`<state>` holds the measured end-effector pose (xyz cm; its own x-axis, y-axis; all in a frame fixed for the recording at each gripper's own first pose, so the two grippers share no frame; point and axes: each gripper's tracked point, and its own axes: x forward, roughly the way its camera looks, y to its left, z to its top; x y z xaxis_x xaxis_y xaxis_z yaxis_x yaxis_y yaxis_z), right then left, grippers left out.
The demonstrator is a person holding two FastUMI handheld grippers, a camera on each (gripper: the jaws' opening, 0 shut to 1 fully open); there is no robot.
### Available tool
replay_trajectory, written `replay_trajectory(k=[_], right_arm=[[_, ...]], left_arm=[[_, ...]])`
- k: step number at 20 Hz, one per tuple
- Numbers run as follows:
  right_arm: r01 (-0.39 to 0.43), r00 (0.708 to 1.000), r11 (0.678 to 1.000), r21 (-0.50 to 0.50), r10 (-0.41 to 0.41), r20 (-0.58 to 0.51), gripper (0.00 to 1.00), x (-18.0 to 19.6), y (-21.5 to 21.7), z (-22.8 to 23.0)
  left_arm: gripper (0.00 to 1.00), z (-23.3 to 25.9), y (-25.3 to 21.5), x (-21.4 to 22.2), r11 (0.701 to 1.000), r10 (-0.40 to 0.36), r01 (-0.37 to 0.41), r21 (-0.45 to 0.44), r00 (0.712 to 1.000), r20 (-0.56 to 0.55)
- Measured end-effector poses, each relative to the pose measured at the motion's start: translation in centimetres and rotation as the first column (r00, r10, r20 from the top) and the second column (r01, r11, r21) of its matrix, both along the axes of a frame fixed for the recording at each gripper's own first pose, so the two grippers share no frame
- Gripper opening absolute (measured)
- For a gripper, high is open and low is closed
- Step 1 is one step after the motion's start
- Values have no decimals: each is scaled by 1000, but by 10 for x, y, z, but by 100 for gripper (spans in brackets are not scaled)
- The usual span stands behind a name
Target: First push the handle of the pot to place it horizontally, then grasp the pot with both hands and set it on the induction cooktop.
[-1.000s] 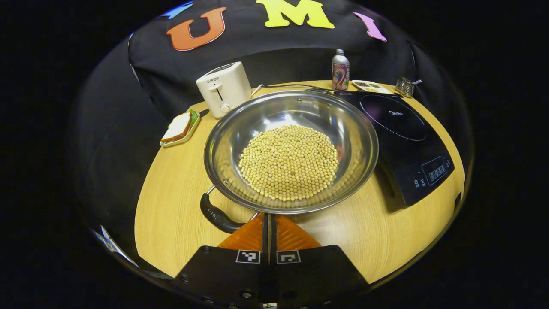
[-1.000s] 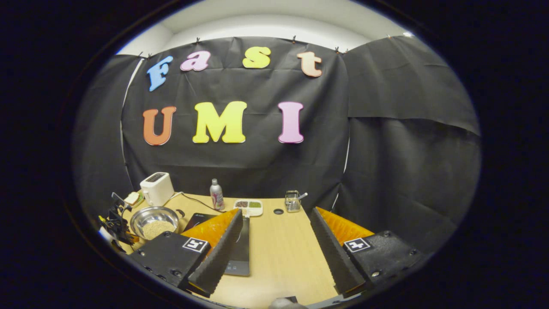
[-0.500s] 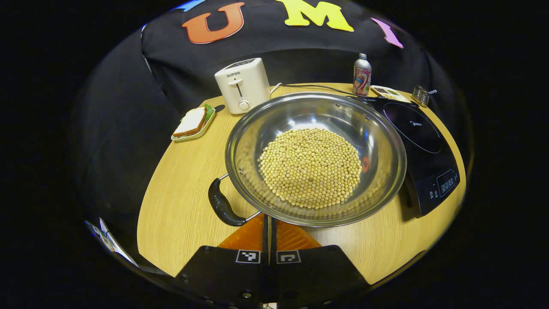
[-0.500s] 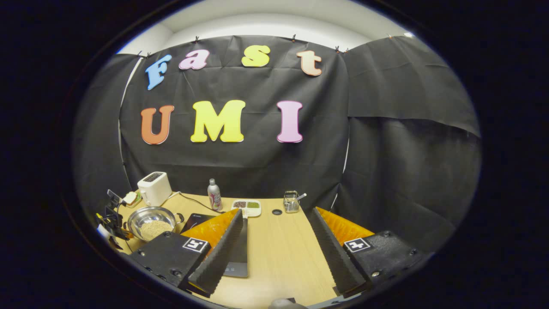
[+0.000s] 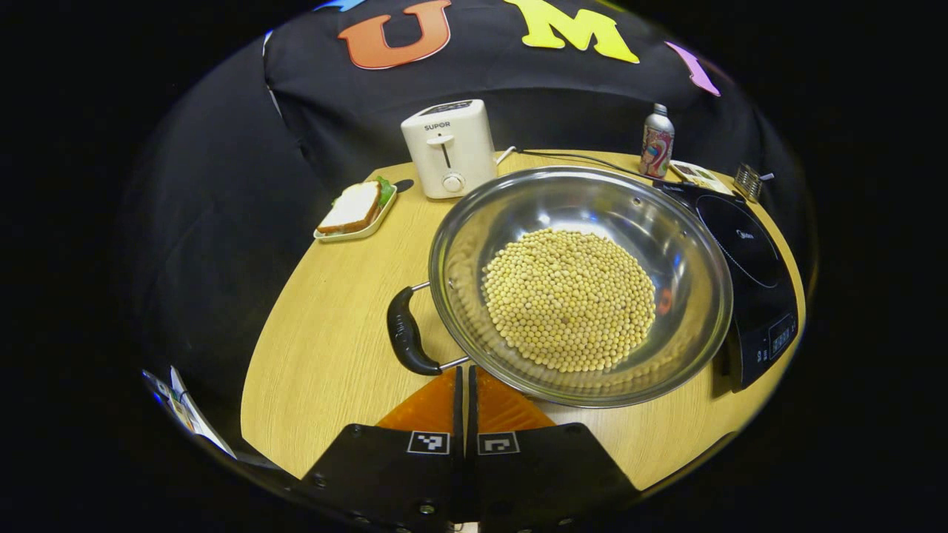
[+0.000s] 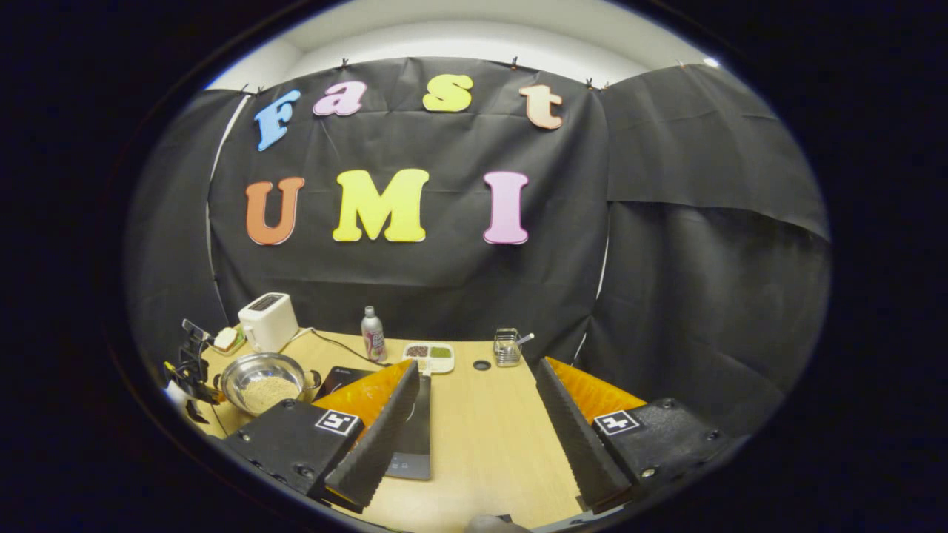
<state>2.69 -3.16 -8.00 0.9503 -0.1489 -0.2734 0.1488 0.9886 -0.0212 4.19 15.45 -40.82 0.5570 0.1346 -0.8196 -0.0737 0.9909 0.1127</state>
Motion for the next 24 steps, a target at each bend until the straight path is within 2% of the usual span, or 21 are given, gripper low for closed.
replay_trajectory(k=[4,5,6,7,15,16,17,18,19,20,24], right_arm=[[3,1000,1000,-9,-3,2,99,1,-1,3],[3,1000,1000,-11,-3,1,99,1,-1,3],[4,1000,1000,-14,-4,-2,98,2,0,2],[5,1000,1000,-17,-5,-3,99,2,-1,2],[12,1000,1000,-22,-13,-29,99,4,6,-2],[13,999,1000,-25,-14,-32,100,4,7,-1],[13,999,1000,-27,-14,-32,100,4,9,-1],[15,999,999,-28,-16,-31,100,5,11,0],[14,999,1000,-28,-15,-36,100,6,13,-2],[11,999,1000,-26,-12,-40,99,7,16,-3],[-17,998,1000,-25,15,-58,99,16,31,-10]], left_arm=[[0,-4,15,10,1000,29,-29,2,1000,-3],[10,-5,17,12,999,35,-35,1,999,-3],[10,-7,21,15,999,36,-36,4,999,1],[0,-7,24,18,999,36,-36,7,999,3],[0,-12,43,44,999,46,-46,9,999,20],[10,-13,44,48,999,46,-46,7,999,24],[0,-14,45,52,999,45,-45,4,999,28],[0,-15,49,56,999,45,-45,3,999,28],[10,-16,51,60,999,45,-45,5,999,27],[0,-16,51,63,999,43,-44,6,999,28],[0,-15,53,70,1000,27,-27,14,999,33]])
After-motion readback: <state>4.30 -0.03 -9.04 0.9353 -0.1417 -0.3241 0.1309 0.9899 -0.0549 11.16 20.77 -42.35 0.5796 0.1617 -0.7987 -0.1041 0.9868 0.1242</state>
